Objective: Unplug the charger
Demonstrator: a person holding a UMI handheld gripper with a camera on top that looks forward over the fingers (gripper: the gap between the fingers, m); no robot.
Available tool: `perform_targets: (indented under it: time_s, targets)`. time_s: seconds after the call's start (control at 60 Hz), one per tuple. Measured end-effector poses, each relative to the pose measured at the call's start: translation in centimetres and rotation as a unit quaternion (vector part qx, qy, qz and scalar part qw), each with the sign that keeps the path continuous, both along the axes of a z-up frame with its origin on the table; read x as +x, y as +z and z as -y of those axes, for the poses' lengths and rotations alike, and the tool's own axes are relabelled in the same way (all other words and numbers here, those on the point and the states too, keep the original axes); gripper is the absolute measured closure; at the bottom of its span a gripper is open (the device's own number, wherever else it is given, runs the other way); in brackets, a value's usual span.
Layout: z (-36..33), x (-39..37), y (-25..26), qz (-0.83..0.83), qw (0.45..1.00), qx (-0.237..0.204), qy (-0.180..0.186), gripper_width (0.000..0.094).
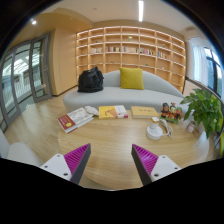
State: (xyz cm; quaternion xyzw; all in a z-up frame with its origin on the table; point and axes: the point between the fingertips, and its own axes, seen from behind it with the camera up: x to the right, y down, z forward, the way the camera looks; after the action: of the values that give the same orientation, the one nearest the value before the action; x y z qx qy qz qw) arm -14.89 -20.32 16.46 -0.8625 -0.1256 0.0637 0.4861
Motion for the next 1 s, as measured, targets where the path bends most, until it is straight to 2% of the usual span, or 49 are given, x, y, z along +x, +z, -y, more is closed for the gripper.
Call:
perform_targets:
  time_s: [0.083,0.2,0.383,0.517,0.7,0.783,0.917,1.0]
  targets:
    - [-1.8,2.8,-1.7,0.009,1.0,0.005,-0.012,0.008]
    - [-6.4,8.2,-5.6,0.032,0.998,0.006,-0.059,0.0078]
    - [-15.7,14.1,-7.6,0.025,0.994,0.031,-0.105,0.0075]
    - [-22.4,16.7,-9.1,0.024,0.99,0.051,-0.127,0.0077]
    - [-29.2,18.0,-11.5,0.02,0.989,0.057,-0.138,0.0083]
    - [-31.2,17.7,-12.1,0.009,0.988,0.057,-0.141,0.0175]
    - [-32.7,17.3,-12.2,0.003,0.987,0.065,-0.144,0.0492]
    - [-32.6,17.3,-12.3,-0.007,0.987,0.062,-0.151,0.0541]
